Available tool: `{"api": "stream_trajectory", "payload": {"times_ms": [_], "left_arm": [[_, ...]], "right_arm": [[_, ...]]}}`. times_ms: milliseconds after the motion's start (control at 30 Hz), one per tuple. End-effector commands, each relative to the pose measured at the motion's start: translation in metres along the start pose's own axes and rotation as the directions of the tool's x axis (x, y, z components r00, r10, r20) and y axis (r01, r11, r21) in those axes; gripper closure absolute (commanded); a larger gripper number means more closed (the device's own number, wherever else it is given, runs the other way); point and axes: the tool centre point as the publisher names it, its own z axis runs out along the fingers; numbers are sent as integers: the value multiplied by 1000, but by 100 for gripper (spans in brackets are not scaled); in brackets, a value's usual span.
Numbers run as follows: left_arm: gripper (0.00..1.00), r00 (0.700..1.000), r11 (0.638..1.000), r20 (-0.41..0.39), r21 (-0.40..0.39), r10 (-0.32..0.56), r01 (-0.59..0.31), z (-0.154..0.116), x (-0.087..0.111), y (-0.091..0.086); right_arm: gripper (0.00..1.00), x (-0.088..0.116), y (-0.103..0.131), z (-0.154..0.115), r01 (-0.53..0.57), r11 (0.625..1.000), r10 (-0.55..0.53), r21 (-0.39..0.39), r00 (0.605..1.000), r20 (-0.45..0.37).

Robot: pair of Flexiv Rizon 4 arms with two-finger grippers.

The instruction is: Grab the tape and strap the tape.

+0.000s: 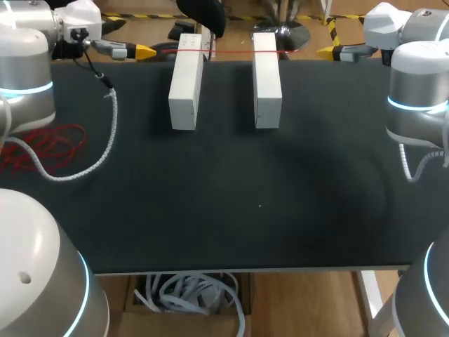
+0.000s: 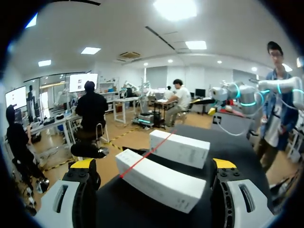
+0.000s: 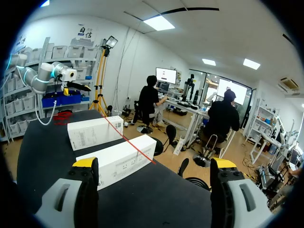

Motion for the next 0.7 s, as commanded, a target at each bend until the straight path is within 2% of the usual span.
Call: {"api": "stream_trajectory", "payload": {"times_ms": [33,200,367,433,467,500,633,700], "left_arm": [[0,961,998,-270,51,53,-41,23,-29,6],[0,931,992,-349,94,110,-82,39,-41,9],[0,914,984,-376,139,154,-108,48,-58,18],[21,902,982,-398,142,168,-121,52,-64,21],[42,896,982,-408,142,175,-127,54,-66,22],[51,892,983,-418,136,171,-124,56,-68,23],[56,873,980,-451,144,186,-134,65,-76,26],[64,867,979,-460,150,193,-138,69,-78,27]], "right_arm": [[0,0,0,0,0,1000,0,-1,1000,0],[0,0,0,0,0,1000,0,-1,1000,0],[0,0,0,0,0,1000,0,-1,1000,0],[0,0,0,0,0,1000,0,-1,1000,0],[0,0,0,0,0,1000,0,-1,1000,0],[0,0,0,0,0,1000,0,-1,1000,0],[0,0,0,0,0,1000,0,-1,1000,0],[0,0,0,0,0,1000,0,-1,1000,0]]}}
